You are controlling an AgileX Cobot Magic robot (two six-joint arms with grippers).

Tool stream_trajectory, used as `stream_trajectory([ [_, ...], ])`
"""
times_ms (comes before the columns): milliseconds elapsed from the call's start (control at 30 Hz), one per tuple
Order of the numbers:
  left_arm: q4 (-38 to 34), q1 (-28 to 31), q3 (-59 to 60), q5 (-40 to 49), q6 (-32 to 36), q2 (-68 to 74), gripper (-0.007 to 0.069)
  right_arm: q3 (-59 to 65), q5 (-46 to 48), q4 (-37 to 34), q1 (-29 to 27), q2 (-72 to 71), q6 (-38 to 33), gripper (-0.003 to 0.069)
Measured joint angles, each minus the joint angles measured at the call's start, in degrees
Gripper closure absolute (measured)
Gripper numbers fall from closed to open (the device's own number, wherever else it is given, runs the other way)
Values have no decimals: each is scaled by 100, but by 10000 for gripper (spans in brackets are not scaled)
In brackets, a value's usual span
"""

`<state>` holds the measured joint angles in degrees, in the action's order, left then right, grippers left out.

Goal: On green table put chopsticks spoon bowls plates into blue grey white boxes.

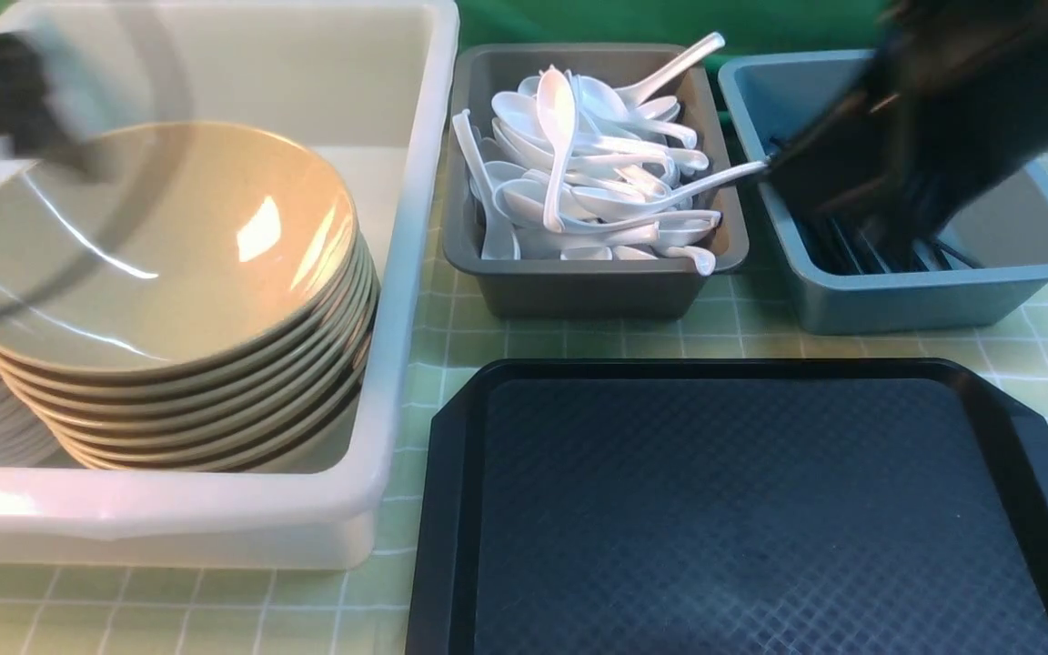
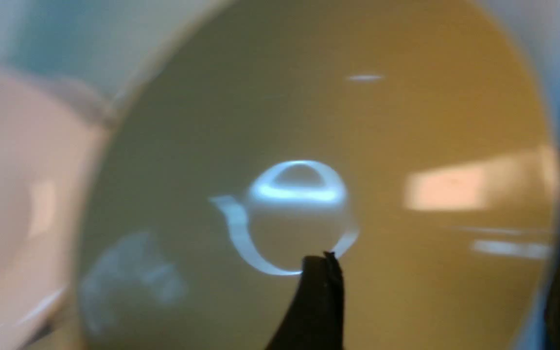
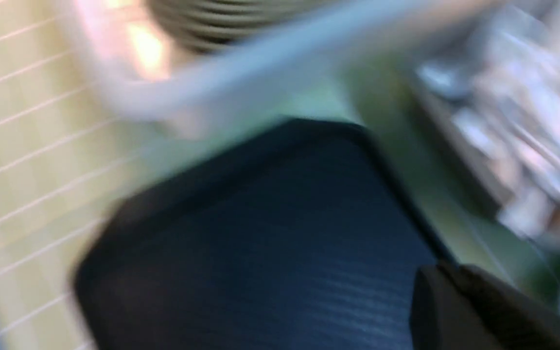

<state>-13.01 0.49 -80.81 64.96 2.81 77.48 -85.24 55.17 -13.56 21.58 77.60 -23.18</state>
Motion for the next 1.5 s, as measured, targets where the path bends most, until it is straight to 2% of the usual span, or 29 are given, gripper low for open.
stream_trajectory([
  [33,-89,-102,0,-1,80,0,152,16,-11,34,-84,-16,46,610],
  [100,-546,-643,148,-114,365,-7,307,461,-355,574,-456,-256,657,599],
  [167,-664,-832,256,-140,401,-30,386,773,-571,802,-523,-462,845,595],
  [233,-708,-1179,654,-227,406,-225,544,1634,-1103,1139,-539,-1088,1110,585],
  [267,-684,-1281,827,-280,406,-365,581,2024,-1341,1184,-539,-1392,1165,582],
  [300,-676,-1299,898,-305,401,-434,587,2104,-1398,1196,-539,-1458,1174,582],
  [333,-590,-1393,1195,-387,361,-775,614,2796,-1872,1193,-539,-2088,1267,580],
  [367,-553,-1409,1233,-400,346,-826,615,2890,-1931,1193,-539,-2088,1268,580],
  [400,-414,-1426,1548,-492,275,-1288,627,3633,-2460,1176,-539,-2687,1311,579],
  [433,-396,-1426,1588,-504,261,-1351,627,3824,-2593,1176,-539,-2840,1325,579],
  [467,-253,-1428,1922,-597,163,-1905,626,4572,-3022,1176,-539,-3449,1385,577],
  [500,-233,-1428,2013,-619,149,-2051,626,4662,-3144,1171,-539,-3603,1401,576],
  [533,-146,-1428,2413,-688,44,-2593,626,5362,-3539,1170,-539,-4139,1418,573],
  [700,-199,-1432,3790,-1023,-62,-4516,626,6849,-4270,1170,-539,-5777,1605,568],
  [800,-192,-1445,4790,-1589,-74,-5839,626,7401,-4440,1170,-539,-6593,1641,562],
  [1067,-203,-1445,5901,-3437,-76,-7438,626,7826,-4507,1170,-539,-7437,1699,557],
  [1500,-186,-1450,6785,-3633,-62,-7756,626,7844,-4519,1164,-541,-7460,1699,543],
])
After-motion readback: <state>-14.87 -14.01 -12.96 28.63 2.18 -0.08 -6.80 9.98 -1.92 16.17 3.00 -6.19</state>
